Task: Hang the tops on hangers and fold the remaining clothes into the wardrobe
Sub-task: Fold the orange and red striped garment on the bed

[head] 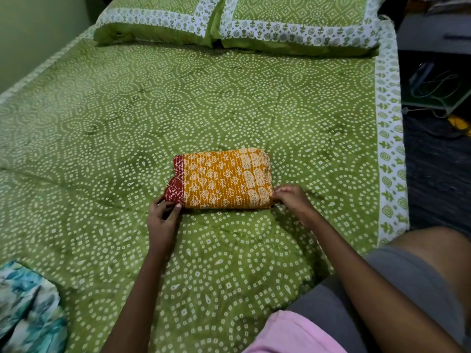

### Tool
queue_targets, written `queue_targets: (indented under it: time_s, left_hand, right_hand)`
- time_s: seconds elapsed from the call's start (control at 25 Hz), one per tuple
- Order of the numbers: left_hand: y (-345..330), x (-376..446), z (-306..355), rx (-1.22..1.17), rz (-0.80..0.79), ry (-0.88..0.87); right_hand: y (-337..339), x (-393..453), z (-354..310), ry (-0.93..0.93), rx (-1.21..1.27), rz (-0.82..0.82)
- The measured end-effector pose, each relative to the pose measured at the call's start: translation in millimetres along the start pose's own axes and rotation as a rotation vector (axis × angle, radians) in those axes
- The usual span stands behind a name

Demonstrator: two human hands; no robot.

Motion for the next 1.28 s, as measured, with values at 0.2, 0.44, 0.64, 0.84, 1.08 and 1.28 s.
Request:
queue_targets:
  time_s: [0.2, 0.44, 0.64, 0.84, 1.08, 1.28]
  left_hand:
    - [2, 0, -8, -0.037, 0.256, 0.035]
    - [-13, 10, -7, 0.148, 0.207, 0.043]
    - [-15, 30, -19, 0.132, 0.208, 0.217]
    - [-13, 22, -22, 0.087, 0.166, 0.153]
    - [-21, 35, -11, -0.006, 0.104, 0.128]
    - [-18, 39, -41, -0.044, 0.164, 0.328]
  right_hand:
    - [-16, 7, -13, -0.052, 0.105, 0.117]
    - [-21, 8, -8, -0.017, 0.133, 0.19]
    - [-22, 11, -9, -0.028, 0.116, 0.227]
    - [-10, 13, -15, 0.081, -0.01, 0.297]
    - [-14, 20, -9, -0.035, 0.152, 0.251]
    - [-18, 26, -8, -0.118, 0.259, 0.195]
Point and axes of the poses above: each hand's wrist, its own x-axis towards the middle knuckle, its own y-axis out of the back of the hand, z = x × y, the point moved 8 cm from there along x, towards the middle knuckle, and after that the axes turned 7 degrees about -y, right-handed, at the moved point
